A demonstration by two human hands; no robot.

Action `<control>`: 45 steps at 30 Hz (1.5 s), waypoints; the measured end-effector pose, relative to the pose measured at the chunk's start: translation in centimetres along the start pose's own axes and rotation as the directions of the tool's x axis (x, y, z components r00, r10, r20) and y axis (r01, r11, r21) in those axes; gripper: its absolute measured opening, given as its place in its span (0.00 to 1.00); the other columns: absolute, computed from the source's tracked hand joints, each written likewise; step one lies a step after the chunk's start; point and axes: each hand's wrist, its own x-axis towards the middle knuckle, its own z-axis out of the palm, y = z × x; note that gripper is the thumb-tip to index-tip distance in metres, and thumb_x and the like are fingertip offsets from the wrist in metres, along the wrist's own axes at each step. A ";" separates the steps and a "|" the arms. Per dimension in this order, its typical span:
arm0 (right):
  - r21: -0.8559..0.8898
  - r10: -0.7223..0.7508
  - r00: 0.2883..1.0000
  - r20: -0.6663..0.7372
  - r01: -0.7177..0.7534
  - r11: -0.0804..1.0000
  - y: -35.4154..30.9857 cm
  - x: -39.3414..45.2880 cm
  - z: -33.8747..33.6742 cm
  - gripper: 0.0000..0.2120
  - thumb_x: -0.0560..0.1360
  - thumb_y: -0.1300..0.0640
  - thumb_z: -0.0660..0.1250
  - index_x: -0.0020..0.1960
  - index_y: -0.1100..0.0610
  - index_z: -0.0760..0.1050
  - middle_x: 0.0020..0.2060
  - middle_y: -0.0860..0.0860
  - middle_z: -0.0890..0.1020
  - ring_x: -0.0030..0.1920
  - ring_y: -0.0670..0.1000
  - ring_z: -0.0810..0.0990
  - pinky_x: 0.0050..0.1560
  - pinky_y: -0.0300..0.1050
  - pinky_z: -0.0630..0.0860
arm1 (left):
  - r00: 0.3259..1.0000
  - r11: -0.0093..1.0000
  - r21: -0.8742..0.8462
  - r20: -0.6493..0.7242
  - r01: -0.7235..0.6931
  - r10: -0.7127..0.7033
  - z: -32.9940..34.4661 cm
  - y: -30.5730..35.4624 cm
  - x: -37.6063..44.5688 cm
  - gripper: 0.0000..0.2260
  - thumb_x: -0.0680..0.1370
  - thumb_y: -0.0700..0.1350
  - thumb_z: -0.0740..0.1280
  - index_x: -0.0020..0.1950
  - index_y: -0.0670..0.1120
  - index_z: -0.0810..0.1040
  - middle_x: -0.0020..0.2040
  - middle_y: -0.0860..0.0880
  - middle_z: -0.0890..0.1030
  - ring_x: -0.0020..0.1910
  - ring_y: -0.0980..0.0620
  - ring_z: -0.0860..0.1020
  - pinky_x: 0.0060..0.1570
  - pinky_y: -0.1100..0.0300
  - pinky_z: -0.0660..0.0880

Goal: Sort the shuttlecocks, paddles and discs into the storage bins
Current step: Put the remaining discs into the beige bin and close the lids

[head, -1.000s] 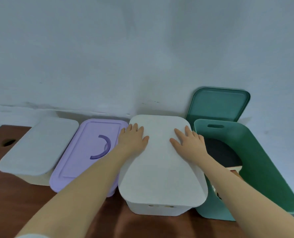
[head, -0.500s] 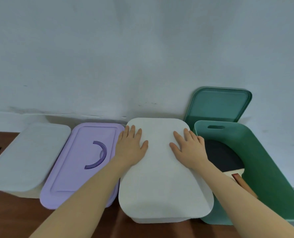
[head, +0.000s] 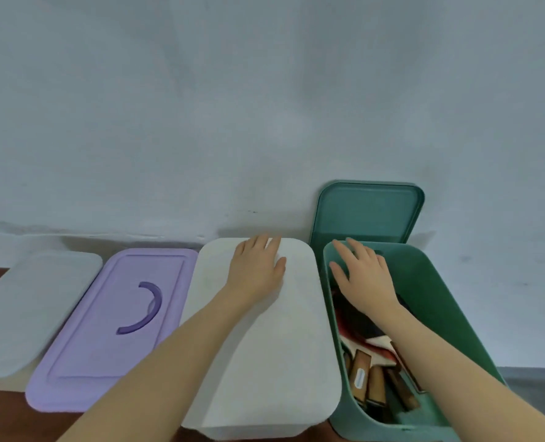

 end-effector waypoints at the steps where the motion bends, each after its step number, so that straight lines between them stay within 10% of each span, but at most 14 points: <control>1: 0.003 0.014 1.000 -0.028 -0.013 1.000 1.4 0.3 -0.4 0.24 0.79 0.47 0.56 0.74 0.51 0.61 0.71 0.56 0.66 0.68 0.59 0.66 0.66 0.54 0.62 | 1.000 1.000 0.000 -0.009 -0.010 0.010 -0.1 1.2 0.7 0.23 0.81 0.52 0.53 0.75 0.47 0.57 0.75 0.46 0.59 0.73 0.47 0.59 0.69 0.54 0.55; 15: -0.043 0.196 0.975 -0.100 -0.201 0.979 14.3 6.6 -2.1 0.35 0.79 0.44 0.53 0.76 0.52 0.37 0.71 0.61 0.60 0.56 0.61 0.74 0.57 0.53 0.68 | 0.992 0.992 0.045 -0.037 0.118 -0.117 0.9 10.9 10.4 0.33 0.79 0.59 0.53 0.76 0.48 0.39 0.67 0.40 0.64 0.55 0.41 0.72 0.52 0.50 0.70; 23: 0.416 0.161 0.985 -0.054 -0.125 0.901 15.7 7.0 -1.3 0.38 0.78 0.50 0.59 0.75 0.49 0.35 0.67 0.60 0.62 0.40 0.59 0.77 0.39 0.49 0.73 | 0.982 0.923 -0.336 0.080 0.187 -0.169 1.0 11.4 11.4 0.31 0.80 0.58 0.54 0.76 0.55 0.38 0.69 0.39 0.59 0.41 0.45 0.75 0.49 0.54 0.72; 45: 0.497 0.079 0.866 -0.494 0.207 0.843 12.9 -2.0 -10.8 0.34 0.75 0.50 0.64 0.73 0.41 0.47 0.64 0.59 0.64 0.41 0.60 0.76 0.47 0.58 0.76 | 0.915 0.840 -0.537 -0.373 -0.079 -0.153 -8.4 15.6 0.3 0.25 0.79 0.51 0.60 0.73 0.50 0.55 0.69 0.49 0.59 0.54 0.56 0.69 0.56 0.60 0.69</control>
